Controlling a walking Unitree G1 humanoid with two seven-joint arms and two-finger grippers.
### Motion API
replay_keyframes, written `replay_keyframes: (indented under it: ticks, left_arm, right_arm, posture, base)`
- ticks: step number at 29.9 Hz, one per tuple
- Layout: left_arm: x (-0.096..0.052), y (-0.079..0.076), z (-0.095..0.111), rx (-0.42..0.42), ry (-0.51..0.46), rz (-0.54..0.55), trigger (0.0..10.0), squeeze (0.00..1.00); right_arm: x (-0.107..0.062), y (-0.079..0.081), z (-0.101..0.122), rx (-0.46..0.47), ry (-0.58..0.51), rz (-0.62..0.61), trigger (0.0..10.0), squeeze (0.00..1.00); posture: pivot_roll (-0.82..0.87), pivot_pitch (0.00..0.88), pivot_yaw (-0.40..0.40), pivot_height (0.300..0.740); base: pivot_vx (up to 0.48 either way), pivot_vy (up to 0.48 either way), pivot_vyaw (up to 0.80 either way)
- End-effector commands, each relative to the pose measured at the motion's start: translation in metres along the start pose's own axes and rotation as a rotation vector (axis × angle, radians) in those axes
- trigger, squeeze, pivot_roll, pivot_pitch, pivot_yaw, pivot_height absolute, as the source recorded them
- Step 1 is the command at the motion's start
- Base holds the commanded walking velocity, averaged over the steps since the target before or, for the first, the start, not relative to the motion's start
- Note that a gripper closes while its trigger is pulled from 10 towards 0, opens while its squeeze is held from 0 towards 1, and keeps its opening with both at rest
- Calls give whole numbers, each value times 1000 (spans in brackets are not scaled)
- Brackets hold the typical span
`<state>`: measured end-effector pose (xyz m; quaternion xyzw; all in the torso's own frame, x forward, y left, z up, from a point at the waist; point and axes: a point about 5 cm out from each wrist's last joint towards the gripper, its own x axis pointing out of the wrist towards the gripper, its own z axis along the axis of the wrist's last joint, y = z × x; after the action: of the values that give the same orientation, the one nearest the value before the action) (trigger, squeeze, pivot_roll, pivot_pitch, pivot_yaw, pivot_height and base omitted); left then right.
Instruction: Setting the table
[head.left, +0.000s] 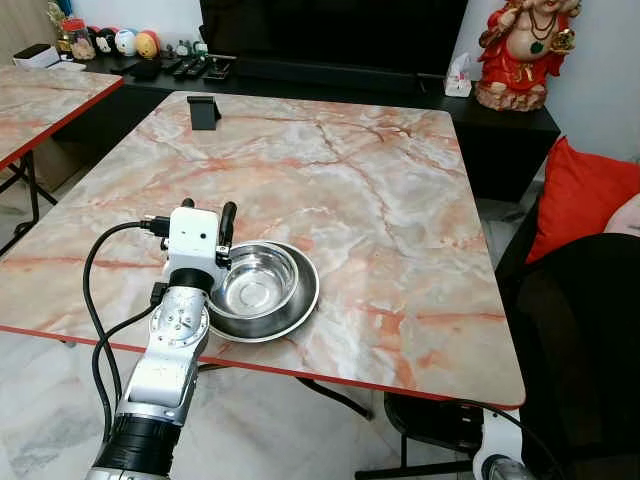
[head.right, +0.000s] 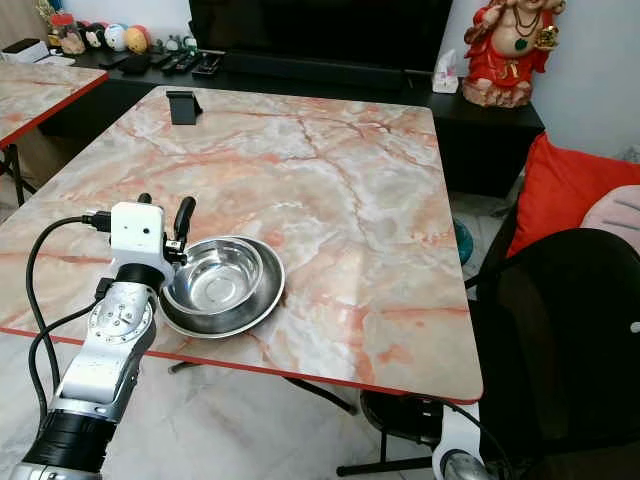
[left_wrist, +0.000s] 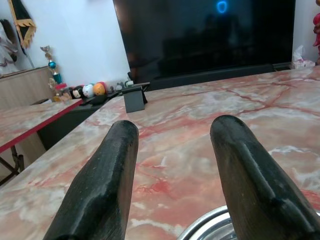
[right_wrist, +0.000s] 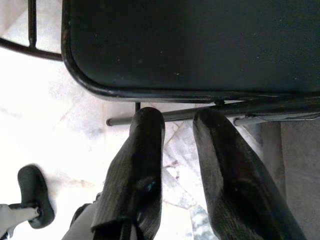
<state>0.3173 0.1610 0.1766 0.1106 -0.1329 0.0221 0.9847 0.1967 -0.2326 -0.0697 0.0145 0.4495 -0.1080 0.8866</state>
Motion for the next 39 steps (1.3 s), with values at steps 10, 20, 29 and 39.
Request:
replay_keyframes:
  ticks: [10, 20, 29, 39]
  left_arm:
    - [3, 0, -1, -2, 2, -22, 10000, 0]
    - [5, -3, -2, -7, 8, -37, 10000, 0]
    - [5, -3, -1, -11, 8, -34, 10000, 0]
    - [3, 0, 1, -6, -14, -37, 10000, 0]
  right_arm:
    - [0, -3, -5, -109, 128, -28, 10000, 0]
    - [0, -1, -4, -58, 116, -28, 10000, 0]
    - [1, -1, -2, -33, 91, -12, 10000, 0]
    - [0, -2, 8, 57, -72, -67, 10000, 0]
  posture:
    - [-5, 0, 6, 740]
    - [-4, 0, 2, 740]
    - [9, 0, -4, 740]
    - [8, 0, -9, 740]
  base:
    - [0, 0, 0]
    - [0, 0, 0]
    - [0, 0, 0]
    - [0, 0, 0]
